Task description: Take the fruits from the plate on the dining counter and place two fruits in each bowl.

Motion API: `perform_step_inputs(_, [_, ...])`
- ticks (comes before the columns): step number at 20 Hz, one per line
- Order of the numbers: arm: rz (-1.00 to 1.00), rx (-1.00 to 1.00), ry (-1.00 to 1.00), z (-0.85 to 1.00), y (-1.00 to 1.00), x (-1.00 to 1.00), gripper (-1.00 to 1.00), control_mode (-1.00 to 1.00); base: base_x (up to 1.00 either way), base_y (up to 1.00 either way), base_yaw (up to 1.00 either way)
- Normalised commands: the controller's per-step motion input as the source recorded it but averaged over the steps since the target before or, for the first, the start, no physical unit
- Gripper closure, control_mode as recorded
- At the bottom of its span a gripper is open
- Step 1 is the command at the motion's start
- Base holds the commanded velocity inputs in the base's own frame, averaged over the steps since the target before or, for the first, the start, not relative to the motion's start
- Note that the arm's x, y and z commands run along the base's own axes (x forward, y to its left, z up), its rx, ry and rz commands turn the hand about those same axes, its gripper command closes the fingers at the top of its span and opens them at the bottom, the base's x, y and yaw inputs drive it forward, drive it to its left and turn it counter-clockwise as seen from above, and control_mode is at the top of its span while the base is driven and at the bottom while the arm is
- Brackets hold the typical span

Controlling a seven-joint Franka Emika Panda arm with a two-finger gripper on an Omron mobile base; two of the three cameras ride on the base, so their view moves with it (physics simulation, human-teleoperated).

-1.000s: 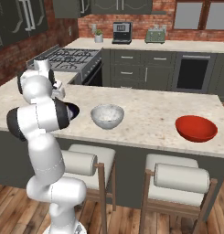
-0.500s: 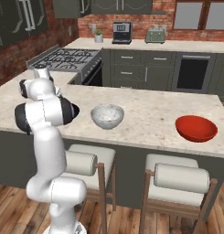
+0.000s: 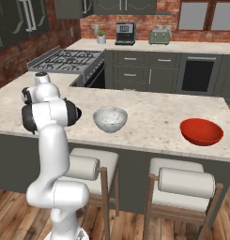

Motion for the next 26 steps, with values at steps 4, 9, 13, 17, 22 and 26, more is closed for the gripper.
perform_step_inputs(4, [0.0,0.0,0.0,-0.31,0.0,0.11,-1.0,-1.0,0.0,0.0,0.0])
perform_step_inputs(9, [0.01,0.0,0.0,-0.37,0.04,0.27,-1.0,-1.0,0.0,0.0,0.0])
perform_step_inputs(13, [0.01,-0.01,0.0,-0.29,0.11,0.23,-1.0,-1.0,0.0,0.0,0.0])
perform_step_inputs(17, [0.01,0.0,0.0,-0.19,0.1,0.22,-1.0,-1.0,0.0,0.0,0.0])
perform_step_inputs(22, [0.0,0.0,0.0,-0.01,0.0,0.16,-1.0,-1.0,0.0,0.0,0.0])
perform_step_inputs(26, [0.0,0.0,0.0,-0.07,0.0,0.17,-1.0,-1.0,0.0,0.0,0.0])
